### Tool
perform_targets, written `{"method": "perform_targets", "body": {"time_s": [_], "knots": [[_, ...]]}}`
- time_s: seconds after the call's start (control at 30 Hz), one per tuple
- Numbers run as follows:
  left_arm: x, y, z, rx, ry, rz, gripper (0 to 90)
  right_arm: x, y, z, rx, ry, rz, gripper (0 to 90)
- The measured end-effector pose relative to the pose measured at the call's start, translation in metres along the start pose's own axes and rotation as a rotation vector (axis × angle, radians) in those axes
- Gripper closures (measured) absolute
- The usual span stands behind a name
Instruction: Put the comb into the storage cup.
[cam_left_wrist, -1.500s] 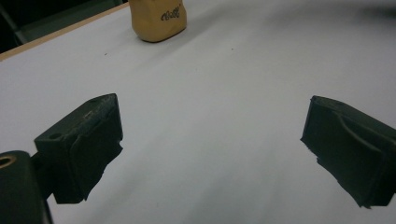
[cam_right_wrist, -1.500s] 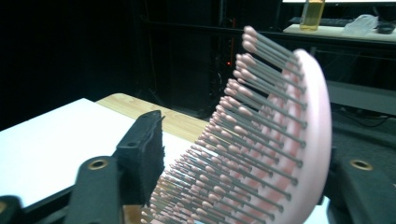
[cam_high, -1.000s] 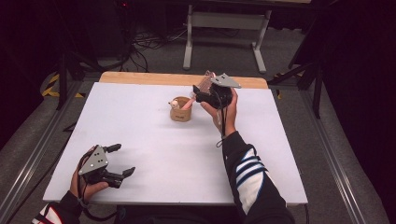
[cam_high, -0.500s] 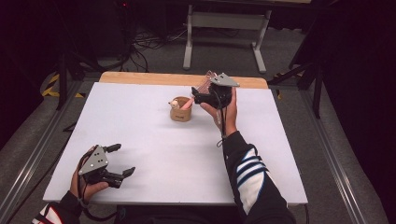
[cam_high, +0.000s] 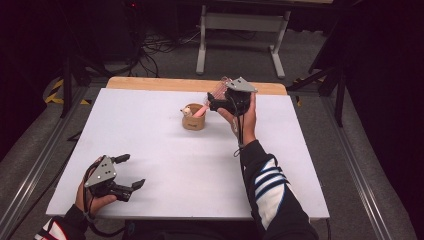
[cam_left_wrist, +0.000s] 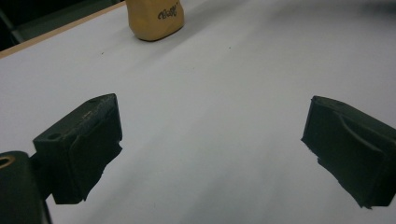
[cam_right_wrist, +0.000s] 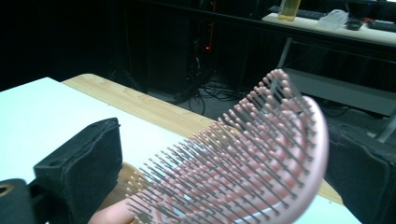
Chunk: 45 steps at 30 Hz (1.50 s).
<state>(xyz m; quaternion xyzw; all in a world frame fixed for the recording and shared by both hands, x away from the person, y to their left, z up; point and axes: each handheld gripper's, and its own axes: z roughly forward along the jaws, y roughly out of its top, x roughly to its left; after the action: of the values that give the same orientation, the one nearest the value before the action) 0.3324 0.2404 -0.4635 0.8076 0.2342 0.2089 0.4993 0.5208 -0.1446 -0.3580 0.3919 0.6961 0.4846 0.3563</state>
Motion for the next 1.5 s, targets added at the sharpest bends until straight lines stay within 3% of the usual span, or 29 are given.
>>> {"method": "perform_targets", "body": {"time_s": [0.53, 1.5], "knots": [[0.0, 0.0, 0.0, 0.001, 0.001, 0.003, 5.6, -0.003, 0.005, -0.009, -0.008, -0.005, -0.006, 4.5], [0.0, 0.0, -0.001, 0.007, 0.003, 0.009, 5.6, -0.003, 0.015, -0.03, -0.044, -0.028, -0.066, 4.9]]}}
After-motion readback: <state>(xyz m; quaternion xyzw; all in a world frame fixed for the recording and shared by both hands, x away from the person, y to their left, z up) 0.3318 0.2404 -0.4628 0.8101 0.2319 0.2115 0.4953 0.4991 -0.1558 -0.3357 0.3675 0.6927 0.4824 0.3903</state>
